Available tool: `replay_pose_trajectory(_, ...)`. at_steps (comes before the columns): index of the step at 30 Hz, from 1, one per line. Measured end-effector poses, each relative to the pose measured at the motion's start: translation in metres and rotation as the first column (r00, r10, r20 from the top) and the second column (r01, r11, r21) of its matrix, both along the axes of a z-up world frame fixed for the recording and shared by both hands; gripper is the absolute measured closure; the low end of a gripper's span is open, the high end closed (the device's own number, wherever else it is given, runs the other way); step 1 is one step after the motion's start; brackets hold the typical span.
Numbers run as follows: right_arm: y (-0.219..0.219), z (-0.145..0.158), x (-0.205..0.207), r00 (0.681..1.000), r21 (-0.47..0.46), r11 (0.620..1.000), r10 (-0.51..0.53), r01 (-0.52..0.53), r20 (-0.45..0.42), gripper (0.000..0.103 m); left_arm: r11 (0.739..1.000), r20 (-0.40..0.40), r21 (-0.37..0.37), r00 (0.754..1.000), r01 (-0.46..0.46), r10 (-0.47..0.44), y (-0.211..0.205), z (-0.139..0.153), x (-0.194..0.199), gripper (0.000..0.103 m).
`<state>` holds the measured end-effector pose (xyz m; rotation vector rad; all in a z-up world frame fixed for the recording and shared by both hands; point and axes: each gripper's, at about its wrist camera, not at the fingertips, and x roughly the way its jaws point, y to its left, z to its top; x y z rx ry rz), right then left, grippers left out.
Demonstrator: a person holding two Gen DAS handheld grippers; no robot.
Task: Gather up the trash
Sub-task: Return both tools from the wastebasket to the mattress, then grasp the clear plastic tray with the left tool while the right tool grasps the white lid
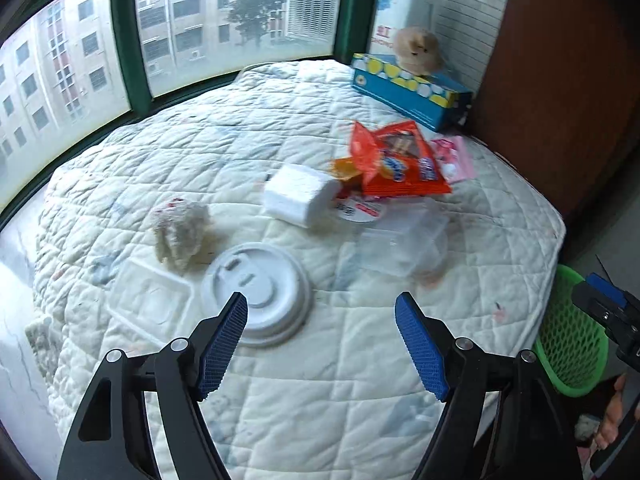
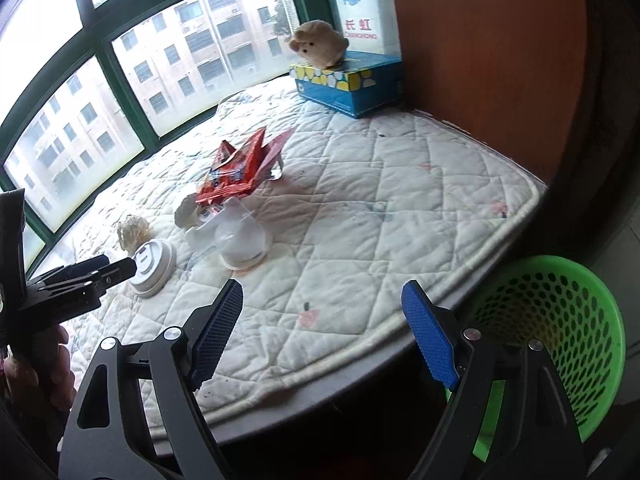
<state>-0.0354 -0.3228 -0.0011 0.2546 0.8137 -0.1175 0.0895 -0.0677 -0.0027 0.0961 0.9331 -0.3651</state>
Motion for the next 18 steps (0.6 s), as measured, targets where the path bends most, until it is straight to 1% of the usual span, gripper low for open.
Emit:
replay_pose_trajectory(2,0.012,0.0,0.008,1.0,0.002,1.0,0.03,-0.03,-0.001,0.022,0.998,0.002,0.01,0.998,-0.069,0.069,0.023,0.001,0.009,0.029)
replay_pose_trajectory(4,0.022,0.001,0.015,0.998,-0.003,0.998,0.057,-0.057,0.0,0.022,0.989,-0.007,0.013,0.989,-0.146,0.146,0.044,-0.001,0.019,0.029)
replay_pose_trajectory(7,0.036,0.001,0.026,0.995,-0.005,0.995,0.096,-0.096,0.0,0.022,0.965,-0.034,0.014,0.964,-0.262,0.262,0.079,-0.008,0.032,0.029)
replay_pose_trajectory(10,0.049,0.0,0.035,0.991,-0.009,0.991,0.132,-0.132,-0.002,0.022,0.936,-0.086,-0.001,0.933,-0.351,0.35,0.11,-0.019,0.042,0.031)
replay_pose_trajectory(12,0.056,-0.001,0.041,0.988,-0.009,0.988,0.157,-0.157,-0.004,0.022,0.923,-0.116,-0.011,0.917,-0.385,0.381,0.124,-0.026,0.045,0.032)
replay_pose_trajectory(13,0.06,-0.002,0.043,0.986,-0.01,0.986,0.166,-0.166,-0.006,0.022,0.919,-0.13,-0.013,0.912,-0.393,0.388,0.128,-0.03,0.047,0.036)
replay_pose_trajectory(16,0.071,-0.003,0.05,0.98,-0.012,0.98,0.197,-0.197,-0.011,0.022,0.906,-0.177,-0.018,0.893,-0.423,0.413,0.137,-0.043,0.052,0.041)
replay_pose_trajectory(18,0.078,-0.004,0.055,0.976,-0.017,0.976,0.216,-0.217,-0.014,0.022,0.893,-0.217,-0.043,0.877,-0.448,0.429,0.142,-0.051,0.054,0.042)
